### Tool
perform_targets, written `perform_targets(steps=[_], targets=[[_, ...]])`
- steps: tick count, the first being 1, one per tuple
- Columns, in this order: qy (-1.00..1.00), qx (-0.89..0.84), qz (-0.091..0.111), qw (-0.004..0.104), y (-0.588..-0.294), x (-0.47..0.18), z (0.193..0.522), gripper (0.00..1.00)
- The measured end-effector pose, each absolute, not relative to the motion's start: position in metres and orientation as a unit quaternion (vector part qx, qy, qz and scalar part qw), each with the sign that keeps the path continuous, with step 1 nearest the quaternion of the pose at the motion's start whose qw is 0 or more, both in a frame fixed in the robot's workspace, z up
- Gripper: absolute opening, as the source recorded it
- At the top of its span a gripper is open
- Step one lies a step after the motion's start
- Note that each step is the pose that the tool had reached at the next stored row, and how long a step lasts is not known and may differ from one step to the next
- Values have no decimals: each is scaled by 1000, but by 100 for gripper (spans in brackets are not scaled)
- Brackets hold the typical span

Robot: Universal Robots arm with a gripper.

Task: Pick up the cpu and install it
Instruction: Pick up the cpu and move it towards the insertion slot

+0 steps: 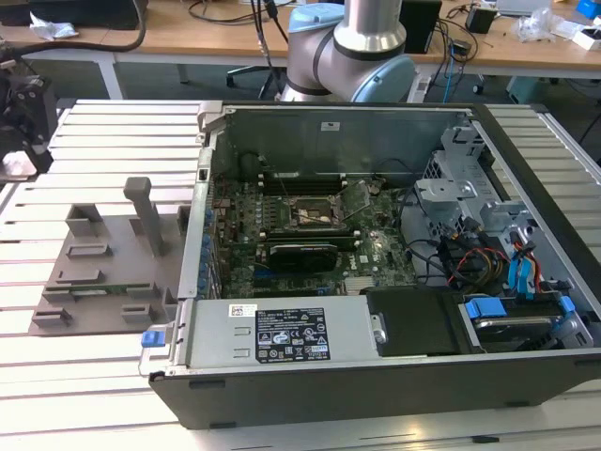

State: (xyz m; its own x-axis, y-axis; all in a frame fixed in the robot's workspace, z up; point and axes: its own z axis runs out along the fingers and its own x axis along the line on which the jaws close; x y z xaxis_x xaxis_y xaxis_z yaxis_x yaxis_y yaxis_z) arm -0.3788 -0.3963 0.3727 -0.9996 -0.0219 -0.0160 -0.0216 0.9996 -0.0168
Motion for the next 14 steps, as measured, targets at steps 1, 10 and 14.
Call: perform_targets(steps=[1,10,14], targets=[[1000,-11,-8,8,-396,-379,374,55],[1000,-11,-8,8,-396,-379,392,55],[1000,-11,-8,8,-396,-379,396,55]])
